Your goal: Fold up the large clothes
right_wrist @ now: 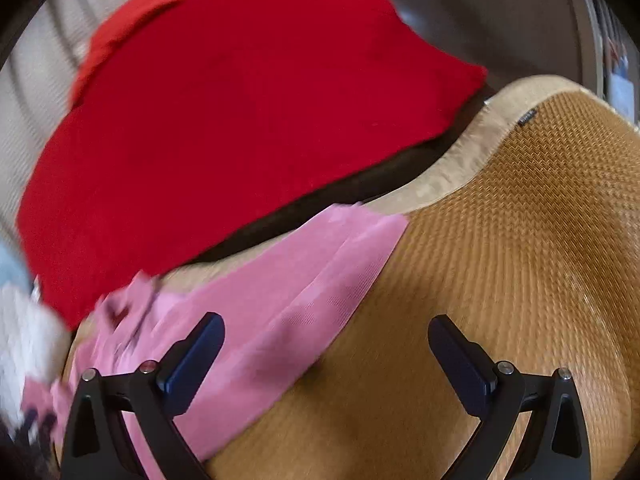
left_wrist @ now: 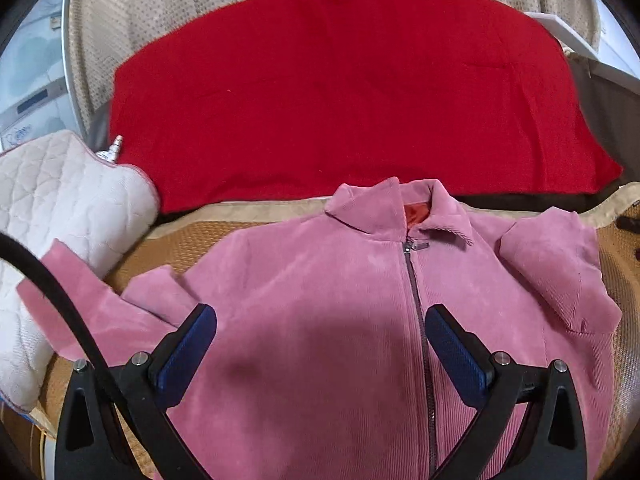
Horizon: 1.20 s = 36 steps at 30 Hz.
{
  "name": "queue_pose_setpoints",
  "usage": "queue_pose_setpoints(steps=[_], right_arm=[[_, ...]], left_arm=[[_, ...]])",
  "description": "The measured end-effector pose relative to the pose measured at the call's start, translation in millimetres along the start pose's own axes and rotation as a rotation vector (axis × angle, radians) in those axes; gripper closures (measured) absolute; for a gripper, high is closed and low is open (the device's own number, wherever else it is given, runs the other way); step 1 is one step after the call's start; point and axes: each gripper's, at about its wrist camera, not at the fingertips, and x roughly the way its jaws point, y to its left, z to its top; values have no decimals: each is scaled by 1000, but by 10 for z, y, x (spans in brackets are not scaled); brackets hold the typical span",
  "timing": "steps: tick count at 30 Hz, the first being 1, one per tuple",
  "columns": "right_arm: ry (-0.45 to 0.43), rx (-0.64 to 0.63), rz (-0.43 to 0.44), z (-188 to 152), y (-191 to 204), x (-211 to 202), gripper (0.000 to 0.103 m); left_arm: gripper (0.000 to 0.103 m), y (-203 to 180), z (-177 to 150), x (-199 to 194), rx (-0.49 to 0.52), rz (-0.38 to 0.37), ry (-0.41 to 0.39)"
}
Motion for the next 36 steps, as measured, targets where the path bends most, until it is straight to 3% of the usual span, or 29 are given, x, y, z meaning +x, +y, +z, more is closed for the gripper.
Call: queue_pose_setpoints(steps=[8, 11, 12, 14, 15, 18, 23, 30, 36], right_arm=[[40, 59, -77, 527, -281, 812, 11], [109, 49, -102, 572, -326, 1108, 28], [145, 51, -100, 551, -332, 1208, 41], [108, 6, -122, 528, -260, 1215, 53], [117, -18, -107, 523, -212, 1236, 77], [117, -2, -59, 521, -169, 1189, 94], [49, -7, 71, 507, 68, 778, 98], [-10, -94, 328, 335, 865, -40, 98], [141, -127, 553, -270, 1466, -46, 98]], left_arm=[[0, -144, 7, 125, 60, 22, -8], [0, -175, 19, 161, 76, 24, -6], [0, -177, 26, 178, 76, 23, -5], [0, -173, 41, 193, 72, 22, -1], [0, -163, 40, 186, 69, 21, -2], [0, -132, 56, 176, 56, 26, -9], [0, 17, 93, 104, 13, 44, -27], [0, 265, 137, -29, -71, 21, -39], [0, 525, 88, -196, -104, -4, -60]])
